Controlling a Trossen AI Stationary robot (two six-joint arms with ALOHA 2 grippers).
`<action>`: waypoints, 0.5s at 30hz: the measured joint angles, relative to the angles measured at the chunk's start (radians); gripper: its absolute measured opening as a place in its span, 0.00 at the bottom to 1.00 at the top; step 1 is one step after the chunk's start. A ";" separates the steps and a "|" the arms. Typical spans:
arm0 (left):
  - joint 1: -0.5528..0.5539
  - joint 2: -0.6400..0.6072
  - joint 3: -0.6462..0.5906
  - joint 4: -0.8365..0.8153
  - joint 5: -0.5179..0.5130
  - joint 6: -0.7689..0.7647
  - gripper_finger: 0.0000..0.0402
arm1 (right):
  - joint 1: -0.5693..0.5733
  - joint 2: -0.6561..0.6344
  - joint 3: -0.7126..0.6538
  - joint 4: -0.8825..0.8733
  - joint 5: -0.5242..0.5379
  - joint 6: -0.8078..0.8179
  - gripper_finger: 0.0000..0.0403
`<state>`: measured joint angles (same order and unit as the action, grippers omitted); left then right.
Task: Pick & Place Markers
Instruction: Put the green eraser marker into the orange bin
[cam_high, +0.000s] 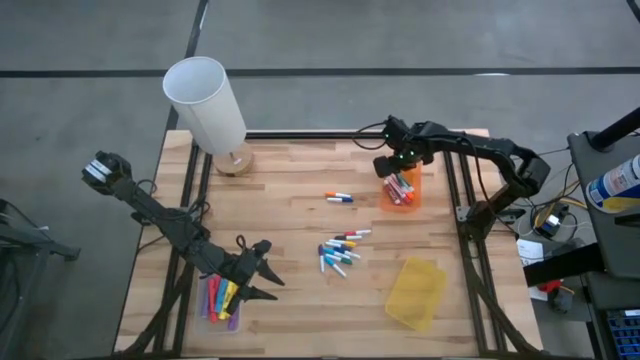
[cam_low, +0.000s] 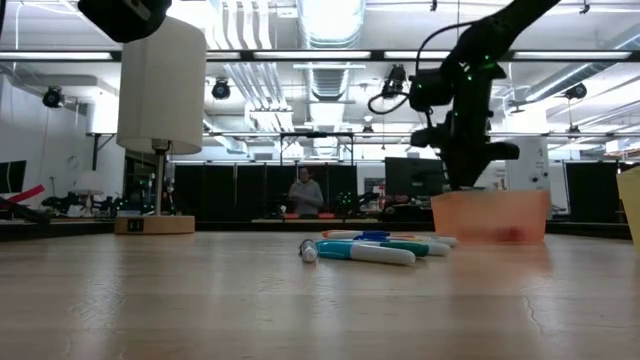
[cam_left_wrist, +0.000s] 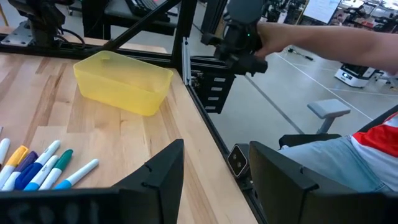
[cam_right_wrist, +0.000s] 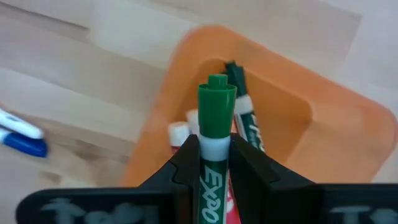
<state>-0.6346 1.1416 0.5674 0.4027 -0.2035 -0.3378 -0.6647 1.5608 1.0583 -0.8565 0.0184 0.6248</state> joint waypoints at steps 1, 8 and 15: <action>0.000 0.000 0.000 0.000 0.000 0.000 0.43 | -0.002 0.000 -0.010 0.001 0.000 -0.001 0.14; 0.000 0.000 0.000 0.000 0.000 0.001 0.43 | -0.007 0.001 -0.059 0.036 0.006 -0.034 0.19; 0.000 0.000 0.000 0.000 0.000 0.001 0.43 | -0.007 0.001 -0.050 0.057 0.008 -0.049 0.25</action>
<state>-0.6346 1.1416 0.5674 0.4030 -0.2039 -0.3370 -0.6712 1.5616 1.0088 -0.7996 0.0261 0.5758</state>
